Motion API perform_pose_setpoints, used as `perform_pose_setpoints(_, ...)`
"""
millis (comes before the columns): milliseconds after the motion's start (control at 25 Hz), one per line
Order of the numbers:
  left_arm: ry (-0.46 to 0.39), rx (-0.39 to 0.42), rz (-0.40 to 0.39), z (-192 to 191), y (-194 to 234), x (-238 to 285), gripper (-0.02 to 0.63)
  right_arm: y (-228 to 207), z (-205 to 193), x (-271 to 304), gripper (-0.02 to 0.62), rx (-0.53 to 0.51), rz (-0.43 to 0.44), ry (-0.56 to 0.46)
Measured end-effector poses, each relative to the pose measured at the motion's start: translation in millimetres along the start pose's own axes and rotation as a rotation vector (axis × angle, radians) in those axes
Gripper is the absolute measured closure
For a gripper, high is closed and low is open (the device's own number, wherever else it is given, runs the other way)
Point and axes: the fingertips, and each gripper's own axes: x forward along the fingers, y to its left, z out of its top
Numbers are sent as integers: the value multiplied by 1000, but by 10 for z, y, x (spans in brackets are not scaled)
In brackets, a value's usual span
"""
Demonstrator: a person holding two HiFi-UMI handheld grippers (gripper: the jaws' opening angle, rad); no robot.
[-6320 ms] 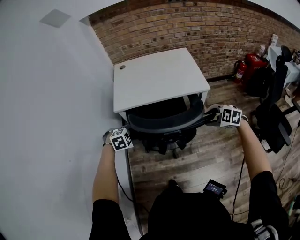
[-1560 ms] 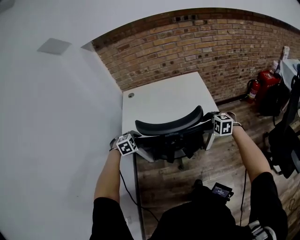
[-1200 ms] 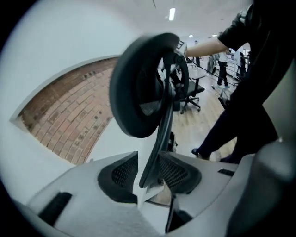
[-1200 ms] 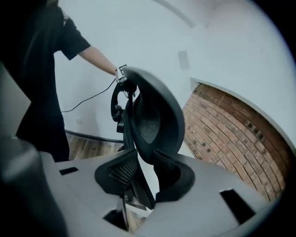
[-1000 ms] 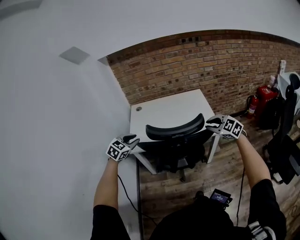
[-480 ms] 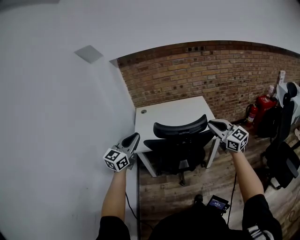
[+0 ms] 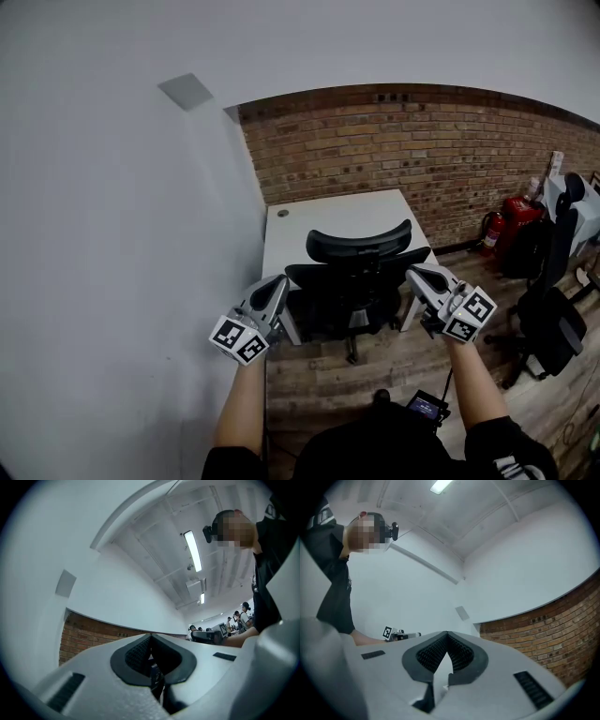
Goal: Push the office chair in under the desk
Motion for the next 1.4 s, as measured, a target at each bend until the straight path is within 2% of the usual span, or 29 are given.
perform_pose_setpoints(200, -54, 17, -4, 198, -341, -82, 589, 399, 95, -74, 589, -8, 39, 0)
perform_pose_setpoints(400, -45, 44, -22, 218, -783, -165, 589, 626, 113, -312, 589, 22, 60, -13)
perform_pose_setpoints(720, 61, 33, -36, -173, -1622, -213, 589, 1039, -314, -886, 589, 123, 152, 55)
perform_pose_setpoints(1000, 144, -41, 15, -592, -2463, -307, 589, 1206, -374, -1769, 589, 198, 126, 92)
perform_pose_setpoints(1200, 164, -19, 70, -689, -3077, -459, 589, 1369, -369, -2345, 589, 216, 111, 126)
perform_pose_setpoints(1400, 223, 3, 69, -821, -3656, -574, 589, 1545, -495, -2751, 589, 243, 127, 144)
